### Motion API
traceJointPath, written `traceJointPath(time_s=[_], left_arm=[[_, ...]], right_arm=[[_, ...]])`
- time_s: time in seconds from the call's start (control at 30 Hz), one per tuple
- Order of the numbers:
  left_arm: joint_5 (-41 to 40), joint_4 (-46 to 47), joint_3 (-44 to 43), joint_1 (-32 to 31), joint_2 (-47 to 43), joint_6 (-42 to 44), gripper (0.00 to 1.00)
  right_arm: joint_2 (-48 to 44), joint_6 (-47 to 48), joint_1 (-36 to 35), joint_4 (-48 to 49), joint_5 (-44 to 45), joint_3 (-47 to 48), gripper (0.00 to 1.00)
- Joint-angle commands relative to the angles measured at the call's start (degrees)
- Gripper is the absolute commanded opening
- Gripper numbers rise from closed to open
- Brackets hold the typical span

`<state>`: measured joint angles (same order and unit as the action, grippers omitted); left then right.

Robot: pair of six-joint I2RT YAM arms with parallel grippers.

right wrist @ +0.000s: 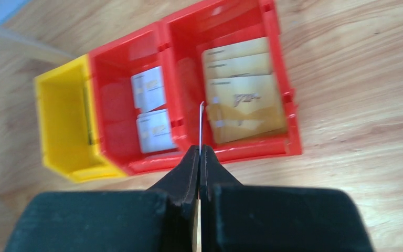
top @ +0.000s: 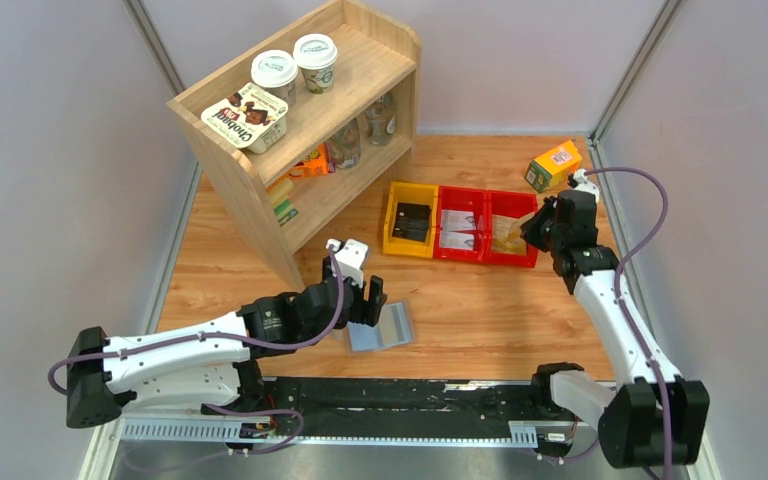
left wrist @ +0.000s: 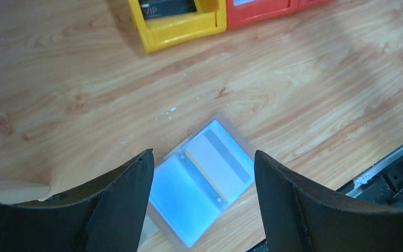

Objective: Take the credit cards out of the card holder
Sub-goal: Place the credit card in the storage box.

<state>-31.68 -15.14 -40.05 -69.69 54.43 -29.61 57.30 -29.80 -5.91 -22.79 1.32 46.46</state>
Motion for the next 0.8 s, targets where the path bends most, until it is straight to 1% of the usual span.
traceJointPath(time_s=[0.0,0.07,0.1,0.13,0.27,0.33,0.37,0.43,0.47,0.5,0.57,0.67,0.77], left_arm=[[3.6,-0.8,1.2,0.7,-1.0,-6.5,0.77],[3.6,-0.7,1.6,0.7,-0.8,-7.1,0.77],[3.6,-0.7,1.6,0.8,-0.7,-7.5,0.77],[3.6,-0.6,1.6,0.9,-0.5,-7.6,0.77],[4.0,0.0,1.9,1.3,0.1,-8.7,0.77],[4.6,0.6,1.9,1.4,0.4,-9.2,0.77],[4.6,0.6,1.8,1.5,0.6,-9.2,0.77],[5.3,0.5,1.7,1.6,1.2,-9.9,0.77],[5.4,0.5,1.7,1.6,1.5,-10.4,0.77],[5.8,0.6,1.6,1.6,1.5,-10.7,0.77],[6.5,1.1,1.9,1.6,1.8,-11.4,0.78],[7.1,1.2,1.6,1.6,2.9,-12.5,0.77],[7.3,0.7,0.8,1.6,3.8,-13.1,0.77]], right_arm=[[7.5,5.6,4.4,6.5,-0.3,2.3,0.00],[10.5,5.5,5.4,9.2,-4.9,2.2,0.00],[12.2,5.4,7.6,10.8,-7.2,2.1,0.00],[13.8,5.0,8.3,12.1,-9.6,2.0,0.00],[19.4,3.5,9.3,18.0,-19.5,1.4,0.00],[21.7,2.6,9.7,19.3,-22.4,1.1,0.02],[22.8,2.3,10.1,19.1,-22.3,1.4,0.04],[23.9,2.1,11.3,17.9,-21.8,1.6,0.12],[24.0,1.9,11.8,16.9,-20.6,1.8,0.22],[23.7,1.8,12.3,15.5,-19.4,2.1,0.35],[22.3,1.9,12.8,11.8,-16.5,3.5,0.46],[18.9,2.6,12.8,5.1,-11.4,6.3,0.55],[14.9,3.3,12.5,0.6,-8.7,7.7,0.58]])
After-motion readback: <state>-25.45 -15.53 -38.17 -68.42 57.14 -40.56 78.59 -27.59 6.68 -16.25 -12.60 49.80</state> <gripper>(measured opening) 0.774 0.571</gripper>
